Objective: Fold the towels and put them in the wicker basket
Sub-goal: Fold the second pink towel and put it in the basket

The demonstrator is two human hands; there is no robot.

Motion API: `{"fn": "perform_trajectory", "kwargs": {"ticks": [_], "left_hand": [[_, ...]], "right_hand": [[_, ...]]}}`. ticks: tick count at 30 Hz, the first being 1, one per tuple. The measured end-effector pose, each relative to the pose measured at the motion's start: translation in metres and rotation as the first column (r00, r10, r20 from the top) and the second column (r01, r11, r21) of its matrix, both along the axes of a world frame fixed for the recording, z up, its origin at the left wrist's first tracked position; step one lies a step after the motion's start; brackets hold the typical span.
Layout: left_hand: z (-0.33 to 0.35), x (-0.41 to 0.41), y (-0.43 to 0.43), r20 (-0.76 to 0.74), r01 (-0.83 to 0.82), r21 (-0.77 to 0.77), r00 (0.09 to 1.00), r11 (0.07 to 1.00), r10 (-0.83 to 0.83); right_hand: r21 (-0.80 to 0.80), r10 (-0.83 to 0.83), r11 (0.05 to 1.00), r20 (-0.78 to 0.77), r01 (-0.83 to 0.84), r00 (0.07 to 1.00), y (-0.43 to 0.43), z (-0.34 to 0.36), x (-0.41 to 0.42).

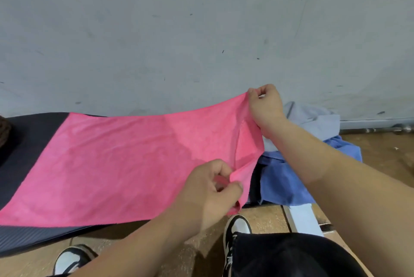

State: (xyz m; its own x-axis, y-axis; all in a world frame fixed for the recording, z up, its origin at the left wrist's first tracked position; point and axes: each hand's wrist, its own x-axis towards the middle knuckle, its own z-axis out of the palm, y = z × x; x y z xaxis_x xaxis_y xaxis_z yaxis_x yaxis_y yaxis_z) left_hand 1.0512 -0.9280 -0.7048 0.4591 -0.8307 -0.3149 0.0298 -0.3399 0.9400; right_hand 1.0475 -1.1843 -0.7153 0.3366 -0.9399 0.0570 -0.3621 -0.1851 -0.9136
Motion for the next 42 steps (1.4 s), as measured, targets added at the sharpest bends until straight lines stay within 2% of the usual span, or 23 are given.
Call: {"fn": "perform_trajectory", "kwargs": {"ticks": [4,10,13,15,19,23,26,31,34,36,39,41,42], "left_hand": [[0.015,-0.012,-0.007,-0.154,-0.005,-0.083,0.988,0.997,-0.008],[0.024,0.020,0.025,-0.025,-0.112,-0.124,0.994,0.986,0.110],[0.026,0.052,0.058,0.081,-0.198,-0.154,0.974,0.968,0.212],[0.023,0.078,0.084,0.135,-0.269,-0.141,0.948,0.953,0.288],[0.014,0.124,0.141,0.299,-0.342,-0.067,0.889,0.937,0.346],[-0.003,0.158,0.195,0.406,-0.439,0.038,0.827,0.898,0.388],[-0.010,0.180,0.224,0.464,-0.448,0.148,0.819,0.882,0.338],[-0.019,0.208,0.247,0.478,-0.494,0.282,0.816,0.823,0.325],[-0.030,0.221,0.250,0.560,-0.508,0.374,0.791,0.776,0.249],[-0.038,0.225,0.251,0.639,-0.499,0.444,0.759,0.744,0.127],[-0.049,0.227,0.252,0.660,-0.490,0.496,0.749,0.717,0.056],[-0.050,0.227,0.251,0.657,-0.496,0.513,0.752,0.701,0.051],[-0.050,0.227,0.251,0.653,-0.496,0.519,0.756,0.696,0.051]], "right_hand": [[-0.006,-0.052,0.999,0.006,0.052,0.999,-0.005,0.027,-0.017],[0.226,0.010,0.973,0.148,-0.043,0.989,0.027,0.050,0.007],[0.252,0.062,0.962,0.174,-0.106,0.983,0.063,0.053,0.044],[0.200,0.094,0.972,0.165,-0.126,0.982,0.088,0.050,0.073],[0.114,0.195,0.971,0.116,-0.208,0.974,0.141,0.042,0.133],[0.158,0.256,0.949,0.123,-0.274,0.959,0.191,0.030,0.189],[0.182,0.261,0.943,0.110,-0.278,0.959,0.216,0.017,0.226],[0.230,0.302,0.924,0.048,-0.305,0.952,0.239,-0.007,0.269],[0.281,0.405,0.877,0.007,-0.390,0.914,0.249,-0.022,0.276],[0.163,0.474,0.873,-0.061,-0.460,0.878,0.247,-0.031,0.267],[-0.142,0.509,0.800,-0.356,-0.584,0.784,0.233,-0.043,0.227],[-0.213,0.474,0.696,-0.581,-0.686,0.661,0.223,-0.049,0.198],[-0.180,0.443,0.645,-0.704,-0.743,0.555,0.218,-0.052,0.183]]}}
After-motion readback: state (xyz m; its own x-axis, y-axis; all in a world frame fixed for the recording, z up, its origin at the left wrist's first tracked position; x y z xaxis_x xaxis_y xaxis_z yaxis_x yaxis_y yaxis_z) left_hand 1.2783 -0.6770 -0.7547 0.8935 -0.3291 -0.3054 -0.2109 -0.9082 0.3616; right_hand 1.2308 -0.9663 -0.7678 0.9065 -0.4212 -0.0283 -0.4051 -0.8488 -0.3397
